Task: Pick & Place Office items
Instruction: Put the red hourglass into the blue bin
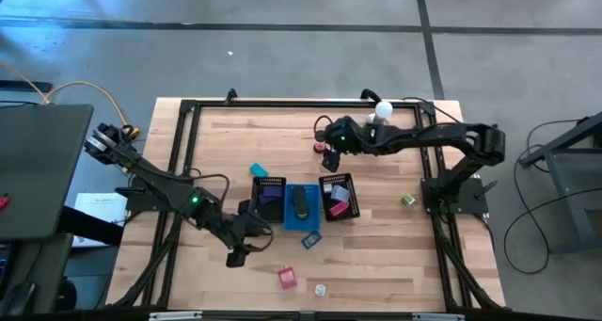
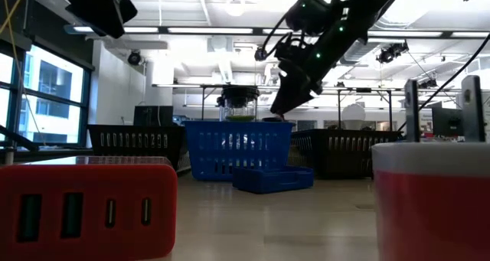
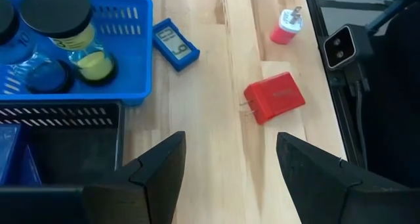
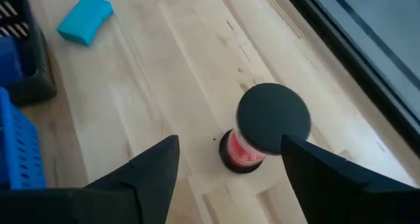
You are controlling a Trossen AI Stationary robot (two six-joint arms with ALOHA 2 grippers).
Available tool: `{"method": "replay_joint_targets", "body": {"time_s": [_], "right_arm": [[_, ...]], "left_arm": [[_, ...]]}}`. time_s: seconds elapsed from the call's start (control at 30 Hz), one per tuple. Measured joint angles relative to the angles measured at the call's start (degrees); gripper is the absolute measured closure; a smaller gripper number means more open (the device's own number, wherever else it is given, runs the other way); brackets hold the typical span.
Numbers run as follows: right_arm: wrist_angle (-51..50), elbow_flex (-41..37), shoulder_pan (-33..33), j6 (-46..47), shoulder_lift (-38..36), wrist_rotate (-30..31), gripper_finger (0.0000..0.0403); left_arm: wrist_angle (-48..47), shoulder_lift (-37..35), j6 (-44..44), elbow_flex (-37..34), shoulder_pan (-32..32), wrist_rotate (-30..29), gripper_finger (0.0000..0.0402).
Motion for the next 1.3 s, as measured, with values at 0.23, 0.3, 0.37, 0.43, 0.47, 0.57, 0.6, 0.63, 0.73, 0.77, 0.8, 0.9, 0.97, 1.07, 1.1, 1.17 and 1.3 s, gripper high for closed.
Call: {"method": "replay_joint_targets", "body": {"time_s": [0.23,0.3,0.37,0.43,0.47,0.57,0.6,0.63,0.73,0.77,0.8,0.9,0.97,1.07,1.1,1.17,1.3], "right_arm": [[-1.2,0.0,2.2,4.5,-2.5,3.6,0.0148],[-1.2,0.0,3.0,6.2,-3.5,4.8,0.0148],[-1.8,0.0,3.7,7.8,-4.3,5.0,0.0148],[-1.8,0.0,4.3,8.8,-4.9,4.3,0.0148],[-1.7,0.0,4.6,8.9,-5.0,3.6,0.0148],[-1.8,0.0,5.2,8.9,-5.0,3.7,0.0148],[-2.1,0.0,5.4,9.0,-5.0,3.9,0.0147],[-2.2,0.0,5.5,8.8,-5.0,3.9,0.0144],[-2.0,0.0,5.9,7.9,-5.0,4.9,0.0124],[-2.1,0.0,6.1,9.0,-5.0,6.9,0.0116],[-1.9,0.0,6.3,9.7,-5.0,9.8,0.0108],[-1.9,0.0,7.0,7.2,-5.0,16.6,0.0083],[-1.9,0.0,7.1,7.4,-5.0,17.0,0.0071],[-1.5,0.0,7.1,7.6,-5.0,14.2,0.0059],[-1.5,0.0,7.1,7.4,-5.0,13.9,0.0057],[-1.5,0.0,7.1,7.2,-5.0,13.8,0.0054],[-1.5,0.0,7.1,8.4,-5.0,15.3,0.0047]], "left_arm": [[0.0,0.0,0.1,0.0,-1.0,-0.7,0.0169],[0.0,0.0,0.1,0.0,-1.2,-0.7,0.0169],[0.0,0.0,0.1,-0.1,-1.2,-0.7,0.0169],[0.0,0.0,0.1,-0.2,-1.2,-0.7,0.0169],[0.0,0.0,0.1,-0.2,-1.2,-0.8,0.0169],[0.0,0.0,0.1,-0.2,-1.2,-0.9,0.0169],[0.0,0.0,0.1,-0.2,-1.2,-0.9,0.0169],[0.0,0.0,0.1,-0.2,-1.2,-0.9,0.0169],[0.0,0.0,0.1,-0.2,-1.2,-0.9,0.0169],[0.0,0.0,0.1,-0.2,-1.2,-0.9,0.0169],[0.0,0.0,0.1,-0.2,-1.2,-1.0,0.0169],[0.0,0.0,0.1,-0.2,-1.2,-1.5,0.0169],[0.0,0.0,0.1,-0.3,-1.2,-1.5,0.0169],[0.0,0.0,0.1,-0.3,-1.2,-1.5,0.0169],[0.0,0.0,0.1,-0.3,-1.2,-1.5,0.0169],[0.0,0.0,0.1,-0.3,-1.2,-1.5,0.0169],[0.0,0.0,0.1,-0.3,-1.2,-1.6,0.0169]]}}
